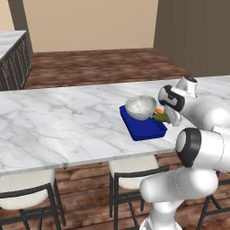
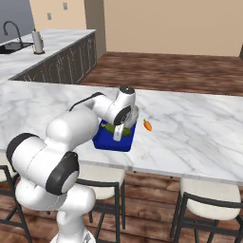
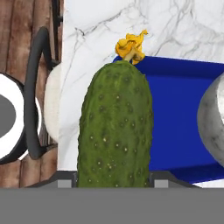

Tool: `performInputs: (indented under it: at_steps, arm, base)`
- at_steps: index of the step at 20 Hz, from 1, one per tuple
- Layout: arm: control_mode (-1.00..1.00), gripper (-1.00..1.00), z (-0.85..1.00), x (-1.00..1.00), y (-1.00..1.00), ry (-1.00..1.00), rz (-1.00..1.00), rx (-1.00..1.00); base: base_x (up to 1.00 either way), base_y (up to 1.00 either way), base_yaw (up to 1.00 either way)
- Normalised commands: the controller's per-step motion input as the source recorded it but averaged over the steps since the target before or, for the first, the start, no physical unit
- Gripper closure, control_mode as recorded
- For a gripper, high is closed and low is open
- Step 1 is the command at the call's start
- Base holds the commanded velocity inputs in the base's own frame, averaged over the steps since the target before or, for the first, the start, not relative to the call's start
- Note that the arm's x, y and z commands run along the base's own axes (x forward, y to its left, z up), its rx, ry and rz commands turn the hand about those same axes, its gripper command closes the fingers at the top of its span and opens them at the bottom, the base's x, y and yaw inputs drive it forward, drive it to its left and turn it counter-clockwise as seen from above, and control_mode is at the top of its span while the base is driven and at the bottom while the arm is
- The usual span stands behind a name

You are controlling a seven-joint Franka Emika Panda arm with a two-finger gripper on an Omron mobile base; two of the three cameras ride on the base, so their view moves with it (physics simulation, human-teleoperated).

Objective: Place the two vegetables and bowl onto the tray for setting up a vegetable dip station.

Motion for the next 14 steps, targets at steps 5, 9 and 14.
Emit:
performInputs:
  at_steps: [5,9,14]
  arm:
    - [-1.0,1.0,0.0,0.28,0.1,0.0,0.0,-0.02]
    - [-1.0,1.0,0.0,0.38,0.0,0.0,0.0,0.0]
    - [-1.0,1.0,0.0,0.25,0.0,0.0,0.0,0.0]
  base:
    - [0.0,0.0,0.0]
    - [0.0,0.0,0.0]
    - [0.0,0.0,0.0]
